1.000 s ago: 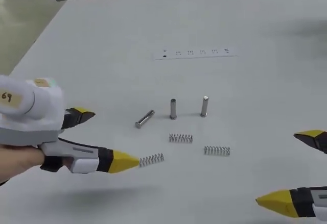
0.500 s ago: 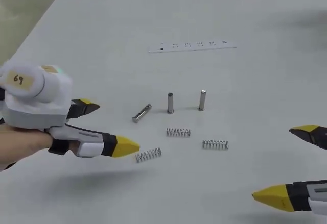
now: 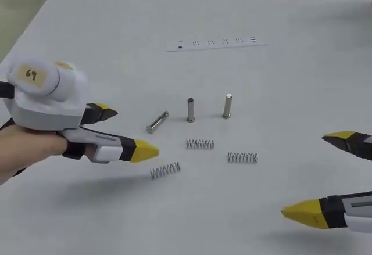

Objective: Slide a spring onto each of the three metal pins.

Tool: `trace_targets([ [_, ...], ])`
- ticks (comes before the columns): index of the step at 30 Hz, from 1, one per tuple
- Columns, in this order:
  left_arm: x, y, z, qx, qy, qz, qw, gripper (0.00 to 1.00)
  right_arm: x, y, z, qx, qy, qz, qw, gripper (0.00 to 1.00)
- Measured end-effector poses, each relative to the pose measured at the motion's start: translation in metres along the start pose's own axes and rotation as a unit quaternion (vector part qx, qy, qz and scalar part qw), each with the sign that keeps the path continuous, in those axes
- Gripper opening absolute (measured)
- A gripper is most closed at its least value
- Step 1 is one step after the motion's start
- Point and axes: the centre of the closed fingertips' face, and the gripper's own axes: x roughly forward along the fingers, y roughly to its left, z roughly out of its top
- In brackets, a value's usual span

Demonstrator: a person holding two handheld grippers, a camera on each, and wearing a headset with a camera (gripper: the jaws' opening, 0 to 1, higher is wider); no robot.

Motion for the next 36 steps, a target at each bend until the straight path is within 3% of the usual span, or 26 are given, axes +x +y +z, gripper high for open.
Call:
trace_targets([
  [13,0.016,0.008,0.007,-0.002,0.007,0.000,1.0000,0.60,0.007,-0.001,0.007,-0.004,-0.007,0.005,1.0000,0.97],
  [36,0.047,0.026,0.015,-0.012,0.047,0.029,0.9984,0.34,0.006,-0.002,-0.002,0.005,0.000,0.007,1.0000,0.97],
])
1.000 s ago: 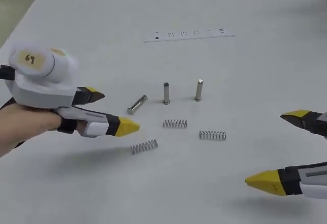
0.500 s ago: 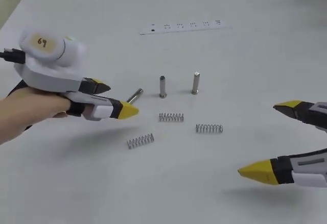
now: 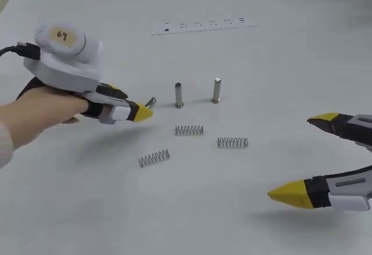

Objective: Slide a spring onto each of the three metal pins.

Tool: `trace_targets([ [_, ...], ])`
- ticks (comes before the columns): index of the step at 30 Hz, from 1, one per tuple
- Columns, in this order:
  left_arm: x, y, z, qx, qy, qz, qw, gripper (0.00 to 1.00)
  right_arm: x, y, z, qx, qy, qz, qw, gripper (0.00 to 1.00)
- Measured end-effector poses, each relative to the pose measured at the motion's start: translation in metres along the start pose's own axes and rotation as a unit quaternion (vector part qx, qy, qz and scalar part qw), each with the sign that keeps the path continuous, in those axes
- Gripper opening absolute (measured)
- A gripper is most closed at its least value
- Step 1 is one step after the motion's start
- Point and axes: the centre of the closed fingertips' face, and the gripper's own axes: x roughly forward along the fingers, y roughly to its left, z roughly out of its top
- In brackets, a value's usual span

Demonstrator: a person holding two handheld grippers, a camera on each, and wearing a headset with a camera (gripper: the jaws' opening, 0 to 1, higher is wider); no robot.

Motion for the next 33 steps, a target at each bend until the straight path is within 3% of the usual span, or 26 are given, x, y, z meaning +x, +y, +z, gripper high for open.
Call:
trace_targets([
  [33,0.040,0.009,0.009,0.008,0.046,0.009,0.9989,0.10,-0.002,0.001,-0.014,0.008,0.014,0.001,0.9999,0.96],
])
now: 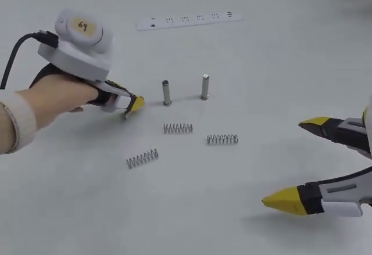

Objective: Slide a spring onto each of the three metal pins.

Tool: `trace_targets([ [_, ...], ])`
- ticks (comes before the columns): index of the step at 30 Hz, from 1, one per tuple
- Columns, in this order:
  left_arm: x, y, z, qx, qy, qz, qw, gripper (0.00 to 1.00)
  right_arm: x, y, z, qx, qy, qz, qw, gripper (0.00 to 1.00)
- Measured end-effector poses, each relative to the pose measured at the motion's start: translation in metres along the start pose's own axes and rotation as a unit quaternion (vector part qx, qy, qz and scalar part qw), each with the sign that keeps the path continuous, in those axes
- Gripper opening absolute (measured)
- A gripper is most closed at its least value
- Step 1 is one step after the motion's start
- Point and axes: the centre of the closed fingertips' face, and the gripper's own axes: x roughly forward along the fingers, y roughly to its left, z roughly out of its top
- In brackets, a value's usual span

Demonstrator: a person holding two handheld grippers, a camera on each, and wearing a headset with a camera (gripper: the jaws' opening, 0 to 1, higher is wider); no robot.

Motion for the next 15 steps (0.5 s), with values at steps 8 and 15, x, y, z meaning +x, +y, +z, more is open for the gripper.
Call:
trace_targets([
  [8,0.0040,0.0024,0.0029,-0.001,0.006,0.002,1.0000,0.07,-0.0003,-0.0015,-0.0012,-0.001,0.004,0.001,1.0000,0.96],
  [15,0.0071,0.0036,0.0023,0.000,0.016,0.005,0.9999,0.05,-0.0003,-0.0022,-0.0015,-0.003,0.006,0.001,1.0000,0.96],
])
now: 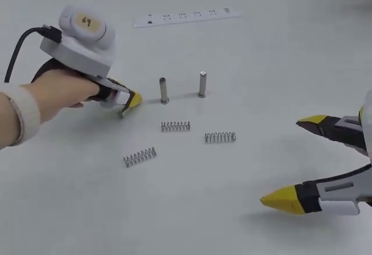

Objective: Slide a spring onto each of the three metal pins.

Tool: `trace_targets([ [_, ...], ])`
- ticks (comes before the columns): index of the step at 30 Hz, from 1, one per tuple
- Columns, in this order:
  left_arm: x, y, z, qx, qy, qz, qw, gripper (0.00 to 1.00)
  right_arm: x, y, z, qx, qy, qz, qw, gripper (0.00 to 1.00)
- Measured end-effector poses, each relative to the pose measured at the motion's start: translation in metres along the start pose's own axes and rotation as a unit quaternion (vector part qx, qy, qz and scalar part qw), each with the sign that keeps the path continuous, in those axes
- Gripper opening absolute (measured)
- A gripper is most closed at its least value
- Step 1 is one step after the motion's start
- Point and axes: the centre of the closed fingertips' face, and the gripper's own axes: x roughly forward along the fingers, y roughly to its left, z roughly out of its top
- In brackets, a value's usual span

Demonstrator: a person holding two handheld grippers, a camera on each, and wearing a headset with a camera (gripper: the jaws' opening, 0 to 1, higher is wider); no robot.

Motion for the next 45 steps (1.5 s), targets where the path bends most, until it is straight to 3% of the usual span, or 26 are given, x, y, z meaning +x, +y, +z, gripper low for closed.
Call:
trace_targets([
  [7,0.0010,-0.0033,-0.0027,0.000,0.010,0.000,1.0000,0.04,-0.0006,0.0010,-0.0016,0.002,0.000,0.000,1.0000,0.96],
  [10,0.0011,-0.0013,-0.0022,0.010,0.012,0.006,0.9999,0.02,-0.0003,0.0016,-0.0029,0.000,0.001,0.000,1.0000,0.96],
  [24,0.0037,0.0021,-0.0015,0.008,0.026,0.021,0.9994,0.00,0.0031,0.0075,-0.0053,-0.003,0.005,0.004,1.0000,0.95],
  [45,0.0005,0.0015,-0.0006,-0.007,0.017,0.025,0.9995,0.00,0.0027,0.0085,-0.0048,-0.003,0.004,0.004,1.0000,0.95],
])
